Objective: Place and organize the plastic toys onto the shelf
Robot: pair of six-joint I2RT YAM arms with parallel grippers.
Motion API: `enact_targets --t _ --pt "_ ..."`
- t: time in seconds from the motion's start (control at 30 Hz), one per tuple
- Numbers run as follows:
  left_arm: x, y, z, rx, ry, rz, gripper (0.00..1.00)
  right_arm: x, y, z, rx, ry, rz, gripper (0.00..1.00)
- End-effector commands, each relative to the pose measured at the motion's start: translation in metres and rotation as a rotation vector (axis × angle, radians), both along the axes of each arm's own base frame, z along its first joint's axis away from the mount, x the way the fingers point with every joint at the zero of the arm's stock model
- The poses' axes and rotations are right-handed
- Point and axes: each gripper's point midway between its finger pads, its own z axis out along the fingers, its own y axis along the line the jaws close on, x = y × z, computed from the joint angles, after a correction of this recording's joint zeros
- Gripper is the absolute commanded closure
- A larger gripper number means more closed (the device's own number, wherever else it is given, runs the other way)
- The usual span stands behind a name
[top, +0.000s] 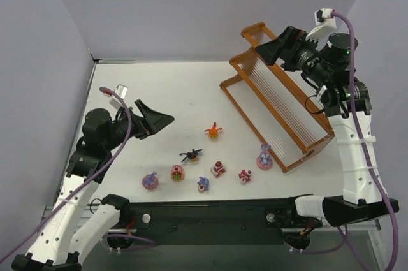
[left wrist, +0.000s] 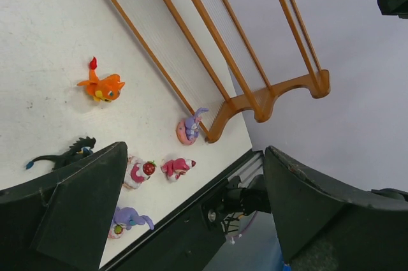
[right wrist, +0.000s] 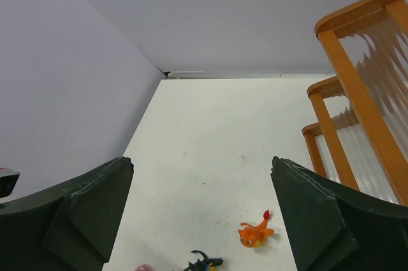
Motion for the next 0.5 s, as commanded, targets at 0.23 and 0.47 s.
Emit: enact_targets --t 0.23,0.47 --pt "0.018 0.057 0.011 0.214 -0.118 0.295 0.03 -0.039 0.020 -0.024 -0.193 -0.053 0.135 0.00" --pt "0.036 0.068 -0.006 0.420 -0.089 0.285 0.03 -0.082 0.063 -0.077 -0.375 -0.045 0.357 0.00"
